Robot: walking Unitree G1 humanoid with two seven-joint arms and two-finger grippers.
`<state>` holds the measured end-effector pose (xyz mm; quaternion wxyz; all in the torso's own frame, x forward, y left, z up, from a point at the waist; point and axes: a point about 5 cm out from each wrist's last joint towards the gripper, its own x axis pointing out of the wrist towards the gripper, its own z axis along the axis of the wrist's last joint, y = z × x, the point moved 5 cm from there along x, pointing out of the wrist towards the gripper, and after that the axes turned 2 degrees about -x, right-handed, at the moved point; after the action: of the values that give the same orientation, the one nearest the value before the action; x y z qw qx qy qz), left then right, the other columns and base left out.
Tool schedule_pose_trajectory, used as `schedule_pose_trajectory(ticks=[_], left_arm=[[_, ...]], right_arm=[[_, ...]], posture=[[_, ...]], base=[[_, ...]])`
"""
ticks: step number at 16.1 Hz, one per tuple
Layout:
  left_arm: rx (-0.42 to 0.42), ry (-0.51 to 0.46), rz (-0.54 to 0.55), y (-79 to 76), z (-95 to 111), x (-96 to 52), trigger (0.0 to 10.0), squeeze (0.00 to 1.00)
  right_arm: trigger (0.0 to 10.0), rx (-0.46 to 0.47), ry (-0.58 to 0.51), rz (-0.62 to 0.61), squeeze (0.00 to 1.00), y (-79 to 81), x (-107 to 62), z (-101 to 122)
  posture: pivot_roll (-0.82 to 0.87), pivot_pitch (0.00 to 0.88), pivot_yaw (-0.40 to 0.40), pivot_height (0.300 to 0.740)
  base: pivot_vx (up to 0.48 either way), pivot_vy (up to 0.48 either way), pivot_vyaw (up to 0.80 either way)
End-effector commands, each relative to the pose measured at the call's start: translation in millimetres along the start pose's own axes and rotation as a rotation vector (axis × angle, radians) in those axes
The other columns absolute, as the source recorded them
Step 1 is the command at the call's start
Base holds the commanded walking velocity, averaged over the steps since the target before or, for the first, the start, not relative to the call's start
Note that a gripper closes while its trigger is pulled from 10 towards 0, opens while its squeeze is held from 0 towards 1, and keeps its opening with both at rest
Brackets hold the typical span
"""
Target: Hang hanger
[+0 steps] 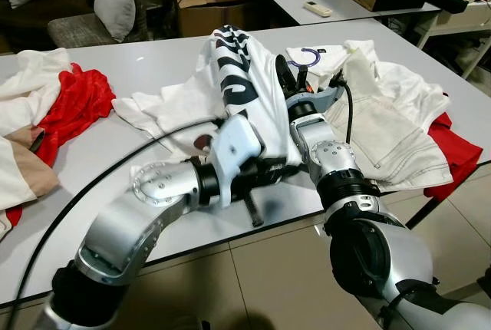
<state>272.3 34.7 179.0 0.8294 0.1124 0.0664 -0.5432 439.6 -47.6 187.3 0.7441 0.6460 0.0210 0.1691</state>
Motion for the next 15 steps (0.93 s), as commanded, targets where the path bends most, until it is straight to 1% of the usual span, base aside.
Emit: schedule_pose_trajectory(ticks=[1,2,3,4,5,6,7,8,9,10,11,12,13,14,15], left_arm=[[-0.003,0.101,0.052,8.6,-19,-4.3,10.0,0.02],[0.018,0.148,0.087,16.1,-27,-9.7,10.0,1.0],[0.018,0.158,0.089,17.3,-28,-11.6,10.0,1.0],[-0.001,0.137,0.103,20.0,-24,-13.8,10.0,1.0],[-0.034,0.101,0.07,14.3,-16,-14.2,10.0,1.0],[-0.059,0.079,0.036,8.1,-13,-14.4,10.0,1.0],[-0.073,0.06,-0.003,1.0,-10,-16.1,10.0,1.0],[-0.077,0.056,-0.04,-4.9,-10,-20.9,10.0,1.0],[-0.085,0.059,-0.063,-8.5,-12,-29.0,10.0,1.0],[-0.108,0.058,-0.043,-4.7,-14,-38.9,10.0,1.0],[-0.126,0.051,-0.017,0.0,-15,-47.7,10.0,1.0],[-0.155,0.04,0.026,7.1,-16,-61.0,10.0,1.0],[-0.209,0.046,0.196,33.5,-27,-92.0,10.0,1.0],[-0.225,0.044,0.237,39.7,-30,-98.8,10.0,1.0],[-0.248,0.039,0.373,59.4,-39,-113.0,10.0,1.0]], right_arm=[[10.0,0.107,0.058,0.076,0.0,28.1,9.4,-43],[10.0,0.115,0.054,0.078,0.0,27.9,9.6,-41],[10.0,0.119,0.053,0.08,0.0,28.0,9.7,-41],[10.0,0.11,0.062,0.087,0.0,28.4,9.7,-42],[10.0,0.082,0.086,0.1,0.0,30.0,9.5,-46],[10.0,0.072,0.094,0.104,0.0,30.7,9.4,-48],[10.0,0.061,0.093,0.103,0.0,30.7,9.5,-48],[10.0,0.047,0.08,0.084,0.0,28.8,10.1,-45],[10.0,-0.062,0.07,0.045,0.0,23.8,10.7,-39],[10.0,-0.112,0.075,0.032,0.0,21.7,10.7,-35],[10.0,-0.111,0.077,0.041,0.0,21.6,10.1,-31],[10.0,-0.126,0.082,0.058,0.0,21.1,8.3,-24],[10.0,-0.131,0.08,0.095,0.0,18.5,-0.3,-8],[10.0,-0.128,0.075,0.107,0.0,18.7,-2.7,-4],[10.0,-0.169,0.07,0.119,0.0,15.9,-11.6,1]], posture=[[0.1,0.0,-0.019,0.74],[0.1,0.0,-0.02,0.74],[0.1,0.0,-0.02,0.74],[0.1,0.0,-0.021,0.74],[0.1,0.0,-0.02,0.74],[0.1,0.0,-0.019,0.74],[0.1,0.0,-0.015,0.74],[0.1,0.0,-0.012,0.74],[0.09,0.0,-0.01,0.74],[0.09,0.0,-0.008,0.74],[0.08,0.0,-0.001,0.74],[0.08,0.0,0.006,0.74],[0.07,0.0,0.013,0.74],[0.07,0.0,0.013,0.74],[0.05,0.0,-0.002,0.74]], base=[[0.0,0.0,0.0],[0.0,0.0,0.0],[0.0,0.0,0.0],[0.0,0.0,0.0],[0.0,0.0,0.0],[0.0,0.0,0.0],[0.0,0.0,0.0],[0.0,0.0,0.0],[0.0,0.0,0.0],[0.0,0.0,0.0],[0.0,0.0,0.0],[0.0,0.0,0.0],[0.0,0.0,0.8],[0.0,0.0,0.8],[0.0,0.0,0.8]])
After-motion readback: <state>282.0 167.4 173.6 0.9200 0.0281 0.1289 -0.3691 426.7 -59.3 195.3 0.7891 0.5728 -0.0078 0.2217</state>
